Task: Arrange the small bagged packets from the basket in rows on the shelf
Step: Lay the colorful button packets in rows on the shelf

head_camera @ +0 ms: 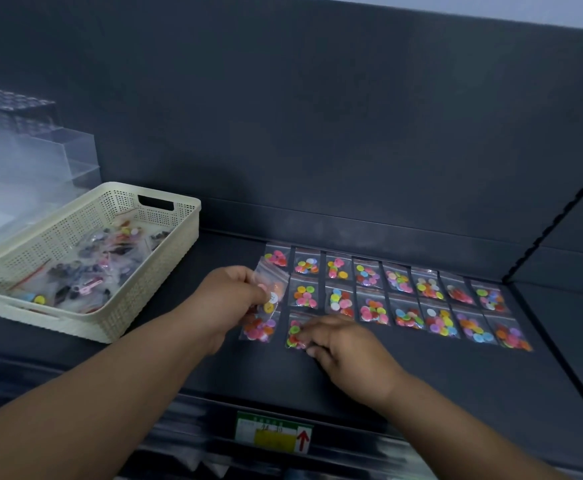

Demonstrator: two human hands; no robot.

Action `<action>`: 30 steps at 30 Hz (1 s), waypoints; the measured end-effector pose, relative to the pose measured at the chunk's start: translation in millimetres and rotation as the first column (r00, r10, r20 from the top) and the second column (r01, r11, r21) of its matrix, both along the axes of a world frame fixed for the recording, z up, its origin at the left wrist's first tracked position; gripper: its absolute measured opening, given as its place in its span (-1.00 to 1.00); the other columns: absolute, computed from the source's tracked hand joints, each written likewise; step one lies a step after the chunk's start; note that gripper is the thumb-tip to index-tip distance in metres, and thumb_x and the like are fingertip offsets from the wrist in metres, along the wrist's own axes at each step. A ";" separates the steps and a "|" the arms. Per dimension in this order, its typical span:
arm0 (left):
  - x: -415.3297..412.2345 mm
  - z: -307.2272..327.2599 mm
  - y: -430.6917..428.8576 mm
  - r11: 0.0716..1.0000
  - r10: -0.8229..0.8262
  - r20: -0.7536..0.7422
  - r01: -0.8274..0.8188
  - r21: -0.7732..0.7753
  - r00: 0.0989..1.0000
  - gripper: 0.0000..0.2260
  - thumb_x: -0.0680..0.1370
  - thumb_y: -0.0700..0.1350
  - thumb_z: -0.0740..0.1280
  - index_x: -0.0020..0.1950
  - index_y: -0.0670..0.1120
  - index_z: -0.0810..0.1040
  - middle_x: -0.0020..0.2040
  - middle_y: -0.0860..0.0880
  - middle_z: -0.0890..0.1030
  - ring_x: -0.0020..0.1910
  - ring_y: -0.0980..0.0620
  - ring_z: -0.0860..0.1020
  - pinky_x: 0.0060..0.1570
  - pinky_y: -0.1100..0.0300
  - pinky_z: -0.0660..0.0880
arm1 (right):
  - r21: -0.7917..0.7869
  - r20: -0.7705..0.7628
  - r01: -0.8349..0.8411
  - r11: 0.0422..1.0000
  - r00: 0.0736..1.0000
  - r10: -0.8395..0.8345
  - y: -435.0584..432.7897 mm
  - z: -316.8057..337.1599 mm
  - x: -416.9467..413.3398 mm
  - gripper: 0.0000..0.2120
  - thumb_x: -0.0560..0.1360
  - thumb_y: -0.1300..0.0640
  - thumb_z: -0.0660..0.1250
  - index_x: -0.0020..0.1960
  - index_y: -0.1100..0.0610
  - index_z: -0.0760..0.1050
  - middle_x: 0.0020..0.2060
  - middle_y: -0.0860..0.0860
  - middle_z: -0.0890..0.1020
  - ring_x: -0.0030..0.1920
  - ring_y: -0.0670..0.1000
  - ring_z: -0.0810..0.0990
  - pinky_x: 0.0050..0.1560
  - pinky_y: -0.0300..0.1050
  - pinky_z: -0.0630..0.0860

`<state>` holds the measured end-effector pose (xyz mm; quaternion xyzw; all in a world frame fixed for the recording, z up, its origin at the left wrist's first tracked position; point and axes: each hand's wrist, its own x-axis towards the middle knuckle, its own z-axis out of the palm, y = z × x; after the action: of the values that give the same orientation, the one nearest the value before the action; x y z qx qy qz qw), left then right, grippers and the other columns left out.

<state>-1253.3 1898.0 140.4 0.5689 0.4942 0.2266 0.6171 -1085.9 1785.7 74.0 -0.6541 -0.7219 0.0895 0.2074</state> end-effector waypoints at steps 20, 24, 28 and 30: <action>31.6 3.5 -22.1 0.990 -0.139 0.061 0.139 0.004 0.988 -0.90 0.43 -0.31 0.43 -0.14 -0.16 0.54 -0.23 -0.17 0.62 -0.34 0.02 0.59 -0.30 0.19 0.57 | -0.260 -0.913 0.261 0.930 0.246 -0.325 -5.4 58.5 -7.0 -0.81 0.52 0.27 0.31 0.10 0.09 0.49 -0.24 -0.01 0.58 -0.26 -0.08 0.55 -0.20 -0.22 0.49; 45.4 -0.4 -32.5 0.973 -0.228 0.041 0.225 0.049 0.973 -0.88 0.46 -0.19 0.45 -0.12 -0.11 0.52 -0.11 -0.09 0.64 -0.12 0.00 0.62 0.01 0.08 0.56 | -0.293 -0.875 0.344 0.892 0.280 -0.395 -11.1 59.2 3.2 -0.72 0.46 0.41 0.32 0.11 0.16 0.46 -0.36 0.02 0.50 -0.45 -0.10 0.47 -0.40 -0.29 0.43; 39.2 -14.8 -32.9 0.821 -0.255 -0.376 0.405 0.402 0.891 -0.82 0.53 -0.12 0.35 0.13 -0.03 0.53 0.07 0.04 0.57 0.02 0.06 0.55 0.00 0.20 0.49 | -0.391 -0.761 0.378 0.839 0.379 -0.526 -23.4 44.2 20.0 -0.76 0.47 0.37 0.35 0.05 0.12 0.44 -0.32 0.09 0.53 -0.40 -0.05 0.47 -0.34 -0.23 0.48; 33.8 -22.9 -33.9 0.642 -0.243 -0.582 0.579 0.503 0.776 -0.78 0.58 -0.10 0.27 0.22 -0.04 0.51 0.12 0.04 0.53 0.09 0.06 0.50 0.07 0.22 0.43 | -0.413 -0.657 0.388 0.824 0.500 -0.564 -26.5 31.6 25.8 -0.76 0.47 0.30 0.38 0.00 0.02 0.44 -0.30 0.07 0.54 -0.32 -0.02 0.50 -0.19 -0.10 0.51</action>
<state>-1219.5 1864.1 117.5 0.8847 0.3656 0.0913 0.2746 -1060.1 1759.3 105.6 -0.7468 -0.3433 0.3682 0.4345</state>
